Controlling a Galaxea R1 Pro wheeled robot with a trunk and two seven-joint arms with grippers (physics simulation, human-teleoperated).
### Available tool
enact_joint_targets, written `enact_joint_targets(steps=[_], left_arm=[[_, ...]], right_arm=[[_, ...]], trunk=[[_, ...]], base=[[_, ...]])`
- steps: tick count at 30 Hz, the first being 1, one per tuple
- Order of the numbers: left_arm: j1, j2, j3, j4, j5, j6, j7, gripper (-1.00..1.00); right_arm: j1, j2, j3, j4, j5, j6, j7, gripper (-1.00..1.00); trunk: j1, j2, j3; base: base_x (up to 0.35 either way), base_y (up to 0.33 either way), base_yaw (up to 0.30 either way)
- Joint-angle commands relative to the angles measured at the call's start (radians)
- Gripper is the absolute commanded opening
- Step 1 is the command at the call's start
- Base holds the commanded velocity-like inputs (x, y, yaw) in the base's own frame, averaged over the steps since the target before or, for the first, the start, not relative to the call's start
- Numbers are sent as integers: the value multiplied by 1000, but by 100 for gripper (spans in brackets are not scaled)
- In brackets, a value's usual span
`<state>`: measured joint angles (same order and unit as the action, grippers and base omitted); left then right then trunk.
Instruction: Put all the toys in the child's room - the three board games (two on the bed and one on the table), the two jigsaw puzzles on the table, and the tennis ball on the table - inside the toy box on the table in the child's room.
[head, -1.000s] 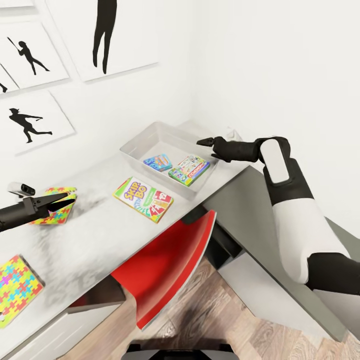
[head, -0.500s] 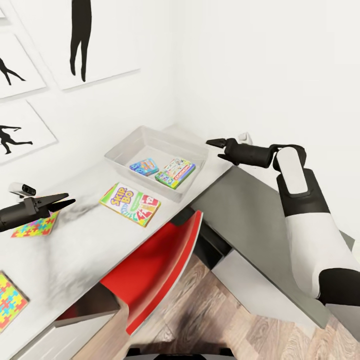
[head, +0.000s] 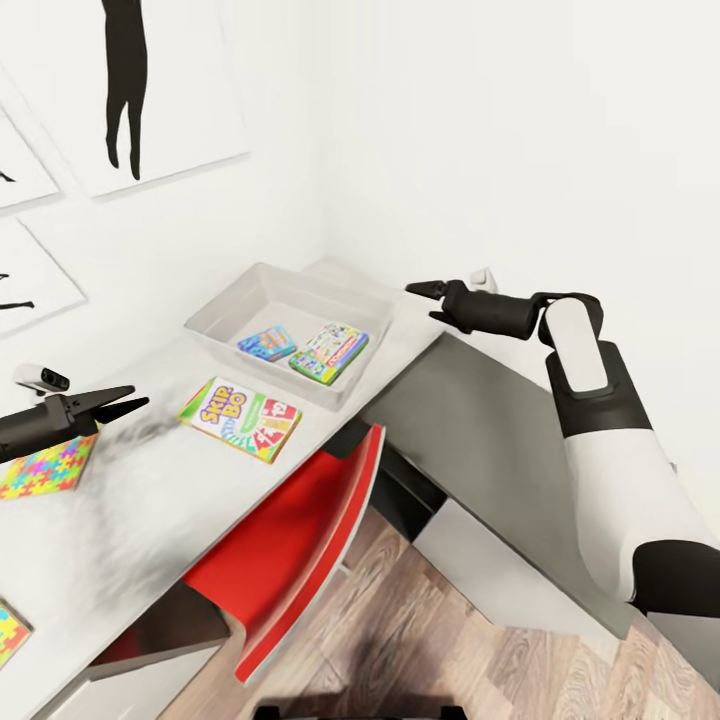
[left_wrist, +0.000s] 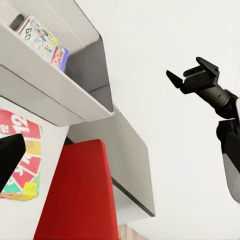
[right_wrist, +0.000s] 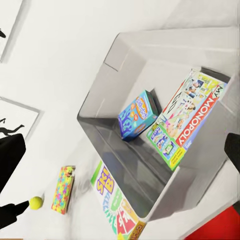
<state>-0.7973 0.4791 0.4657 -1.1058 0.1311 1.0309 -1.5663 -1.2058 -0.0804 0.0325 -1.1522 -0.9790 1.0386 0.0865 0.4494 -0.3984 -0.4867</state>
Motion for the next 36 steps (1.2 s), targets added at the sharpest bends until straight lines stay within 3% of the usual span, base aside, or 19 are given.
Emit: enact_joint_targets(steps=[1,22,28,36], left_arm=[[0,1,0,0,-1,11,-5,100],[0,6,4,0,2,11,-5,100],[0,7,5,0,1,11,-5,100],[0,7,5,0,1,11,-5,100]], right_arm=[[-1,0,1,0,10,2,9,100],[29,5,1,-4,11,0,9,100],[29,23,1,-4,14,0,8,100],[29,25,1,-3,13,-3,9,100]], trunk=[[1,-2,0],[1,-2,34],[1,-2,44],[1,-2,57]], base=[[0,0,-143],[0,0,-39],[0,0,0],[0,0,0]])
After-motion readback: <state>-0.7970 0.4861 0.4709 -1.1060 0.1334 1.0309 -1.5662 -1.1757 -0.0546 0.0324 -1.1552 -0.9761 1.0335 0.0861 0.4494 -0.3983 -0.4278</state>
